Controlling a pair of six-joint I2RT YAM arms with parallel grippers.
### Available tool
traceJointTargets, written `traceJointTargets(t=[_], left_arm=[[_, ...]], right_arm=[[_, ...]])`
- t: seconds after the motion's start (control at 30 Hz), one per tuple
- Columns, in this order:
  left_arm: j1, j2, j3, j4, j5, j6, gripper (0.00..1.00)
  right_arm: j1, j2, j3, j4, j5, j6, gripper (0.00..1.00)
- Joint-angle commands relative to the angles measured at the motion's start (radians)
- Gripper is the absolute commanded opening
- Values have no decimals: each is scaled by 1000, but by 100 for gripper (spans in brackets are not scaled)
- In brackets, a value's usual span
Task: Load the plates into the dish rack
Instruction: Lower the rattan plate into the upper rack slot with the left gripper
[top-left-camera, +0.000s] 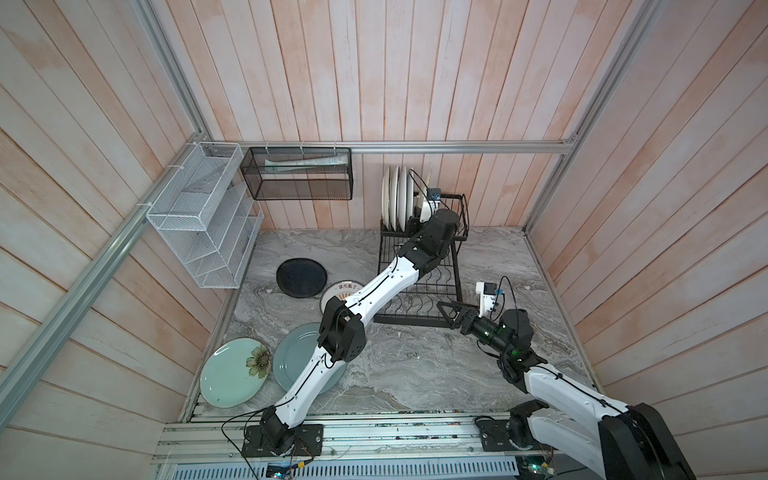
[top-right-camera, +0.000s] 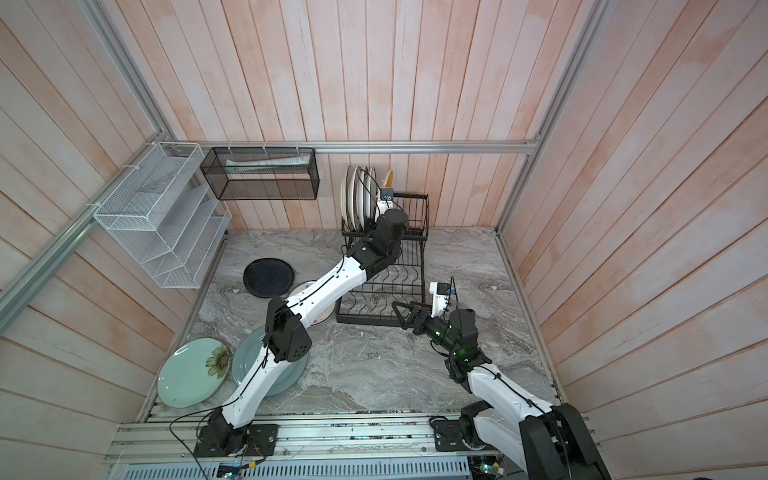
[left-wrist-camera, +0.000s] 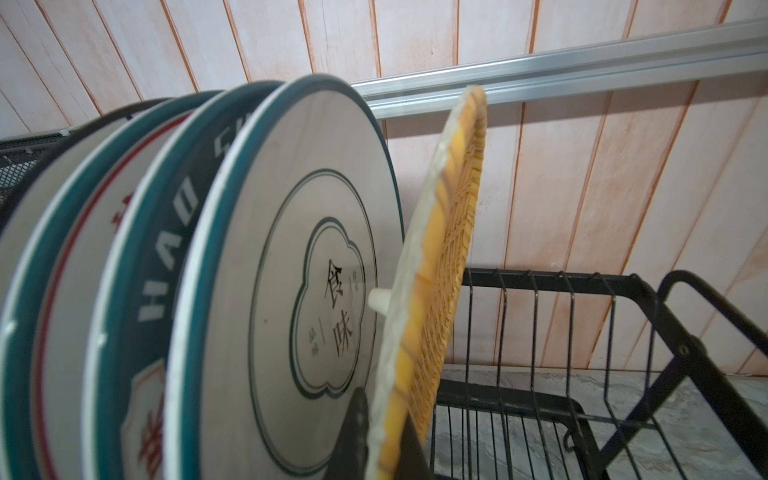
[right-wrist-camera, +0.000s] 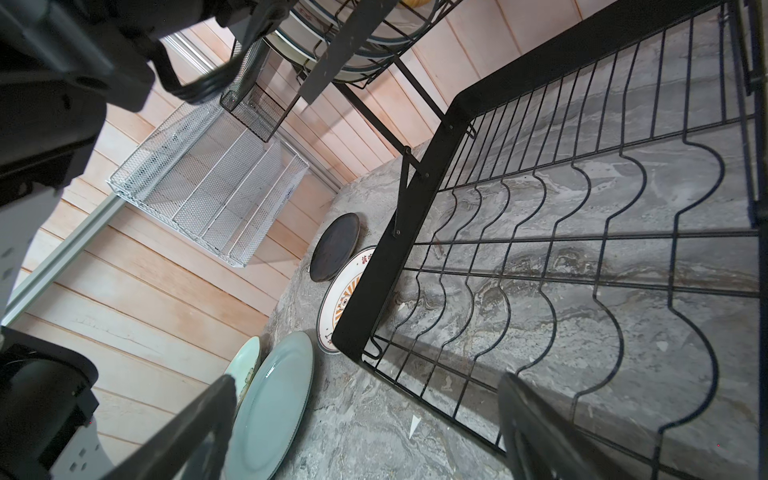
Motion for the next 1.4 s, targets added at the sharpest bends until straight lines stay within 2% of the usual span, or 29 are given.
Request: traceJointTargets(t=[0.0, 0.2, 0.47, 1.1, 1.37], left_arm=[[11, -1, 34, 84, -108, 2, 0], [5, -3, 25, 199, -178, 65, 0], [11, 17, 25, 233, -209, 101, 0], [25, 60, 49, 77, -97, -78, 0], [25, 74, 51, 60, -71, -98, 0]], right_arm=[[10, 26, 11, 32, -17, -1, 98], [13, 66, 22, 39, -33, -5, 98], [18, 83, 24, 42, -28, -7, 98], [21, 85, 26, 43, -32, -2, 98], [20, 85, 27, 43, -33, 1, 98]])
